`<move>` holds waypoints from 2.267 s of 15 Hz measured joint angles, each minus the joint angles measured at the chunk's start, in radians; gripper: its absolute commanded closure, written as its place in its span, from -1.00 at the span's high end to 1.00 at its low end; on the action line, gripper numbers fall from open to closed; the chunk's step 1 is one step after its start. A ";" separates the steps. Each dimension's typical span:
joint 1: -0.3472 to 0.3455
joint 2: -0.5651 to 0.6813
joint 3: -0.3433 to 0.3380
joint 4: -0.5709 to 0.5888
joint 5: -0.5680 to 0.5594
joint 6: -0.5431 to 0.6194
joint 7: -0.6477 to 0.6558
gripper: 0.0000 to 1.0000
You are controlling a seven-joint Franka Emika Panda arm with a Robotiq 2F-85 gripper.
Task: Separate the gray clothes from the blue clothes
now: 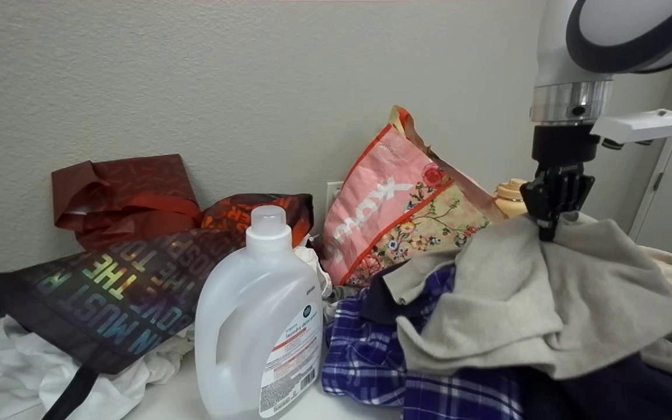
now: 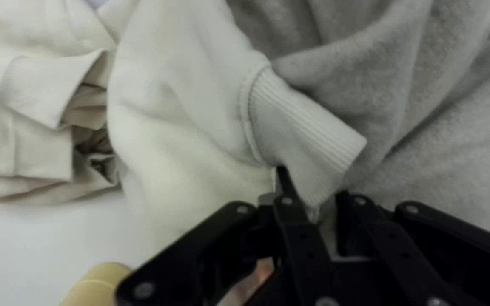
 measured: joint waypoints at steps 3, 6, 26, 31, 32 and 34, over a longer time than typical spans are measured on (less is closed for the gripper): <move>-0.059 -0.002 -0.049 0.059 -0.057 -0.003 0.026 -0.91; -0.114 -0.010 -0.092 0.075 -0.118 -0.002 0.061 -0.62; -0.159 0.232 -0.147 0.259 -0.156 0.067 0.245 -0.91; -0.200 0.485 -0.226 0.521 -0.127 0.058 0.307 -0.91; -0.213 0.534 -0.241 0.574 -0.114 0.050 0.318 -0.91; -0.242 0.628 -0.267 0.679 -0.090 0.023 0.336 -0.91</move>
